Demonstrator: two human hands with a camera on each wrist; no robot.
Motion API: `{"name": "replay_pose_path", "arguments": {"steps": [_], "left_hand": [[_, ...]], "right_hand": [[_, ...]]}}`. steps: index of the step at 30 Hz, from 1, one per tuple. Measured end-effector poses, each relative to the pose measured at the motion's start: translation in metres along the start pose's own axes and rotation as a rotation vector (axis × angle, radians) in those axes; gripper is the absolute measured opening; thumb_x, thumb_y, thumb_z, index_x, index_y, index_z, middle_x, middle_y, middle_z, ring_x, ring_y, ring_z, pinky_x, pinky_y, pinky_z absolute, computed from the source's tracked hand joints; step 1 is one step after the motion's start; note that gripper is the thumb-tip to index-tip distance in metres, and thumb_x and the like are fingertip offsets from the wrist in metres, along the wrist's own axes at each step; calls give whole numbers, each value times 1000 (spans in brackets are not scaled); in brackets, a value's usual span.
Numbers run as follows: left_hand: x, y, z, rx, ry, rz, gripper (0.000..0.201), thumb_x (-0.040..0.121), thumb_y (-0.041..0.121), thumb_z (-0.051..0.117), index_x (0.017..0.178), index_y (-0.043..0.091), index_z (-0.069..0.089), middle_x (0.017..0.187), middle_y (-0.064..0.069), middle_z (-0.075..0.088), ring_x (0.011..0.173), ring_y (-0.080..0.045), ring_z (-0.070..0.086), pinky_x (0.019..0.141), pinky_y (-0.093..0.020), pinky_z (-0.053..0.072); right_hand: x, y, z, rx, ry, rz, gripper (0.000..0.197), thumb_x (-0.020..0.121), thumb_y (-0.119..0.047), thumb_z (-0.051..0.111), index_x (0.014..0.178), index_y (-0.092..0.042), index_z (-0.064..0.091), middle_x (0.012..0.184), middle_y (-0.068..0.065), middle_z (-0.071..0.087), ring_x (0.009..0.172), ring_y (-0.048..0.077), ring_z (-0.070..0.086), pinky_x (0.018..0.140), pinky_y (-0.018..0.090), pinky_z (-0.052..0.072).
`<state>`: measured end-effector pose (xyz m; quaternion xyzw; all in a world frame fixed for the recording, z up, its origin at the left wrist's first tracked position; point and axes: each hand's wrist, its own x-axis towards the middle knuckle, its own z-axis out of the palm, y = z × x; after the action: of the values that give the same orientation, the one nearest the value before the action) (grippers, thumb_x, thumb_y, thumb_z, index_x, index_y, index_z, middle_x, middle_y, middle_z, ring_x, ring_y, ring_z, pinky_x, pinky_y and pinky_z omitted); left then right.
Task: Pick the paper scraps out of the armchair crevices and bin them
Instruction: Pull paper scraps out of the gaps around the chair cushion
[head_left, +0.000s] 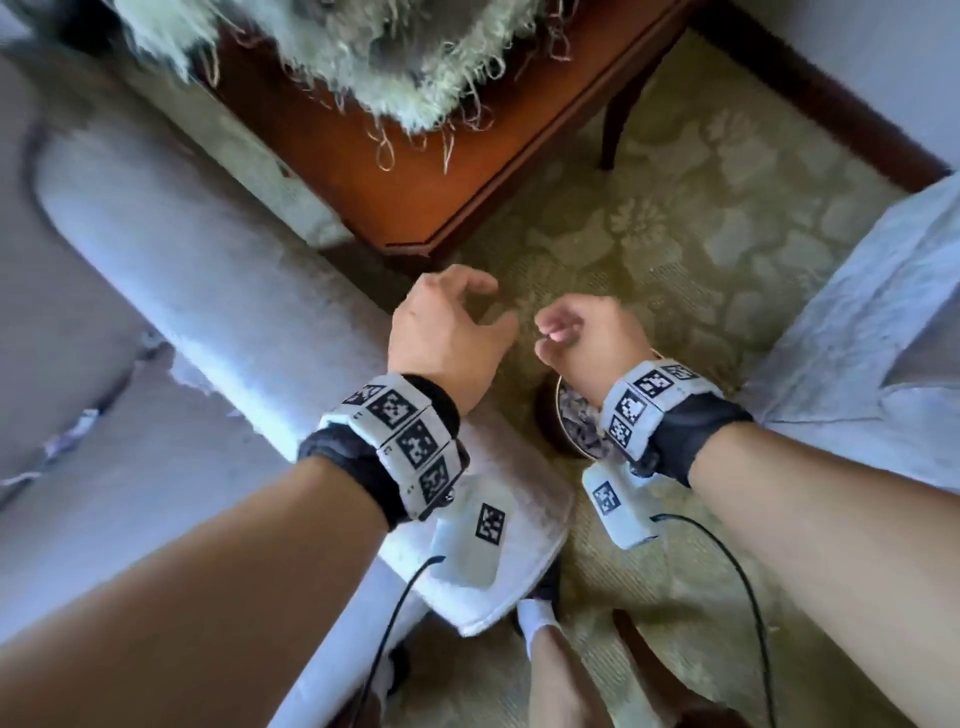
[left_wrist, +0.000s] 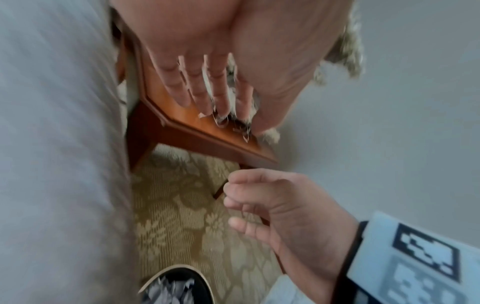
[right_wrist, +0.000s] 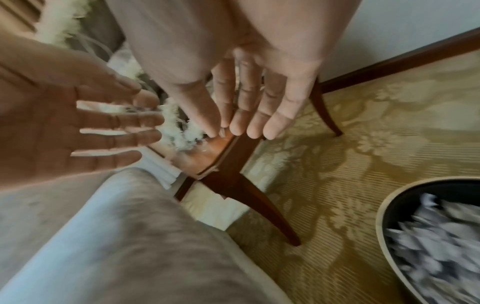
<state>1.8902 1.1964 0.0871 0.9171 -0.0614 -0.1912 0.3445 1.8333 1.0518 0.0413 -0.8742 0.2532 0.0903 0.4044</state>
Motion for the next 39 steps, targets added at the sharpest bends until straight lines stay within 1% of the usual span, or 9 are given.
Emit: {"name": "replay_pose_path", "arguments": {"steps": [2,7,11,15,19,22,29,35,39], "left_hand": [[-5,-21,-44,-31,46,-1,29,81,34,71,109,30,68,112,6,61,104,-11,59,88,-25,46],[-14,-93,-146,-114,181,-91,21,81,31,70,101,33,66,114,5,64,102,-10,62,89,-28,49],[-21,-169,-208,-167,282,-191,22,80,29,70,103,31,68,117,6,63,103,-6,62,88,-23,47],[-32,-253,-242,-187,345,-306,25,78,29,72,103,30,69,114,3,65,103,-13,63,89,-30,50],[-54,-353,-257,-195,370,-477,26,78,29,72,104,30,69,118,2,64,105,-17,63,89,-28,48],[-71,-415,-262,-212,374,-575,24,80,30,70,104,30,68,119,2,62,105,-15,62,86,-27,48],[-87,-502,-266,-239,409,-698,23,83,31,69,106,31,67,120,3,60,105,-13,61,87,-29,49],[-80,-536,-252,-261,461,-750,23,84,32,68,106,29,66,117,3,60,105,-11,60,88,-27,47],[-73,-555,-242,-287,482,-796,21,86,34,67,106,30,65,117,4,59,105,-12,60,89,-29,48]], "right_hand": [[-4,-47,16,-20,4,-86,13,77,-14,71,86,-23,70,81,-10,68,73,4,62,65,10,47],[-15,-163,69,-73,-36,-304,16,77,-13,70,90,-23,72,80,-9,69,77,9,65,75,26,54],[-17,-247,132,-74,-62,-450,17,77,-10,68,89,-21,71,81,-8,70,75,7,65,76,24,54],[-19,-296,220,-66,-150,-476,12,75,-13,70,83,-22,69,78,-7,70,74,9,67,79,25,54],[-33,-313,316,-121,-299,-461,16,75,-14,70,78,-29,64,78,-5,70,74,11,67,78,20,52],[-41,-316,372,-203,-375,-456,11,75,-17,71,81,-26,67,80,-6,70,74,9,65,77,19,51],[-32,-332,471,-323,-477,-406,14,78,-24,73,91,-20,70,77,-7,68,68,9,61,72,25,52],[-9,-343,533,-518,-545,-553,33,81,-32,71,112,-22,68,106,-2,70,98,19,63,86,24,44],[9,-342,570,-648,-633,-624,47,81,-33,68,125,-21,56,122,3,62,114,26,57,92,30,42]]}}
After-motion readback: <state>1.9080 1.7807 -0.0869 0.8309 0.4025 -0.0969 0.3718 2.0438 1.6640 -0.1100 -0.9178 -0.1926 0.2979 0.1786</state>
